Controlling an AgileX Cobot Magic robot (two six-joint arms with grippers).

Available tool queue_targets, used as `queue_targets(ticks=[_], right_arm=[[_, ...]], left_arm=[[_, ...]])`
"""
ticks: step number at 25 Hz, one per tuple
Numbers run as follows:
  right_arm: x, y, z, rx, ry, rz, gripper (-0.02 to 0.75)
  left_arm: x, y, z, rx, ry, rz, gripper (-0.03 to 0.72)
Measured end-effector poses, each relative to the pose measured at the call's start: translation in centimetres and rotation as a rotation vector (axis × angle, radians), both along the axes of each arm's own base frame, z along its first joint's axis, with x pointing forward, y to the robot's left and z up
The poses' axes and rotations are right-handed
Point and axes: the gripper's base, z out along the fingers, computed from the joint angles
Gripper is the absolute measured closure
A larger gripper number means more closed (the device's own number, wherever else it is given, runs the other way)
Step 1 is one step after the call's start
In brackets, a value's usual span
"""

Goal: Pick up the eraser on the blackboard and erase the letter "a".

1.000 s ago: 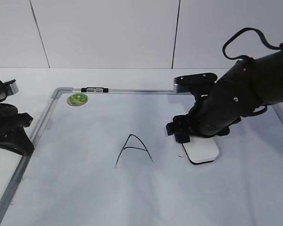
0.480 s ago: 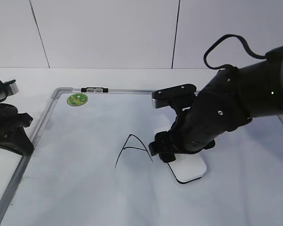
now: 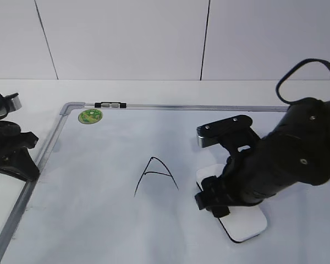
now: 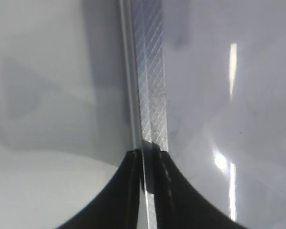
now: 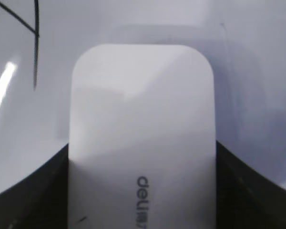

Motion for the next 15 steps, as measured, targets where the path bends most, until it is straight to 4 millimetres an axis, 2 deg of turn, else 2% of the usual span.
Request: queue_targets(ticks=[8, 12, 15], right_arm=[[-2.5, -2.0, 0.2, -0.019, 0.023, -0.043, 0.175], [-2.4, -2.5, 0.7, -0.044, 0.001, -0.114, 0.175], [-1.0, -3.6, 1.5, -0.101, -0.017, -0.173, 0.175]], left_arm=[[0.0, 0.0, 0.0, 0.000, 0.000, 0.000, 0.641], [0.0, 0.0, 0.0, -0.001, 0.002, -0.001, 0.641], [0.0, 0.0, 0.0, -0.001, 0.002, -0.001, 0.641]])
